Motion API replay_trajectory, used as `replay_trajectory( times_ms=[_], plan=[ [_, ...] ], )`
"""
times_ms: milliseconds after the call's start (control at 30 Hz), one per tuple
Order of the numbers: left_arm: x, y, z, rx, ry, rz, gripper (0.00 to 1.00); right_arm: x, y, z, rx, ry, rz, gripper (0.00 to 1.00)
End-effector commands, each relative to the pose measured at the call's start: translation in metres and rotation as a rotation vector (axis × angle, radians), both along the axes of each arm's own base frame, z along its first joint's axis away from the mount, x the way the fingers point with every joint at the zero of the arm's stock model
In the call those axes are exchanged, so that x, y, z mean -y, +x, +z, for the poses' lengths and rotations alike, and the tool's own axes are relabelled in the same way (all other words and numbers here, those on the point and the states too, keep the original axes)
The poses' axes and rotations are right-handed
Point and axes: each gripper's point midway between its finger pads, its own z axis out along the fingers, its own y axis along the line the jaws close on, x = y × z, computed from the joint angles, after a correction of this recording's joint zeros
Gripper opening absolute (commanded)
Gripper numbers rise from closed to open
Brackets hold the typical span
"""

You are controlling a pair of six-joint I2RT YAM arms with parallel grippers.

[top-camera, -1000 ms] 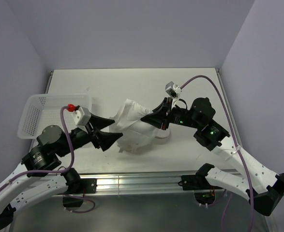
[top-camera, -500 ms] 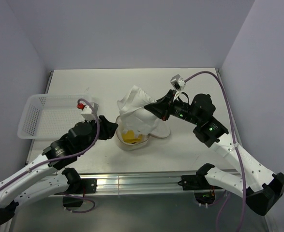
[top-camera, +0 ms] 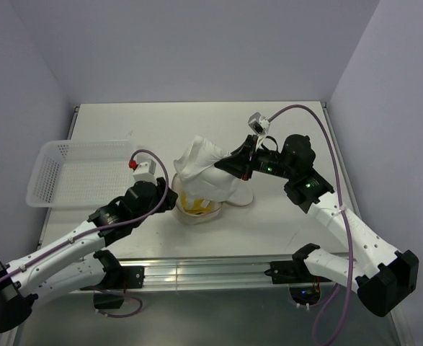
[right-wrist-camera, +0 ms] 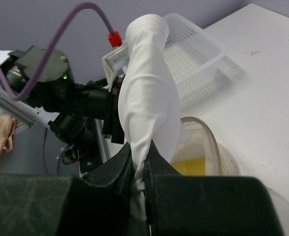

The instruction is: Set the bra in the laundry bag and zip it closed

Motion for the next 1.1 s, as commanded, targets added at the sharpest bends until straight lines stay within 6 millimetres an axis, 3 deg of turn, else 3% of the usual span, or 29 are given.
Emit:
replay_trajectory(
  times_ms=[0,267,367,500,667,833,1067],
  plan=[
    [0.012,0.008,0.005,0.018,-0.076,-0.021,0.49,0.000,-0.010,0.018,0.093,0.031,0.048,0.00],
    [0.017,0.017,0.001,0.024,-0.113,-0.044,0.42,-0.002,0.000,-0.002,0.062,0.008,0.030,0.00],
    [0.018,0.020,0.000,0.028,-0.113,-0.048,0.28,-0.003,0.007,-0.006,0.054,-0.003,0.007,0.00],
    [0.016,0.022,-0.008,0.018,-0.095,-0.041,0.01,-0.005,0.012,-0.018,0.027,-0.017,0.000,0.00],
    [0.014,0.023,-0.001,0.043,-0.108,-0.038,0.00,-0.003,0.021,-0.043,-0.017,-0.069,-0.049,0.00],
    [0.011,0.025,0.008,0.075,-0.131,-0.024,0.00,-0.010,0.021,-0.081,-0.085,-0.130,-0.056,0.00],
    [0.013,0.026,0.014,0.091,-0.158,-0.038,0.00,-0.020,0.023,-0.116,-0.126,-0.225,-0.070,0.00]
  ],
)
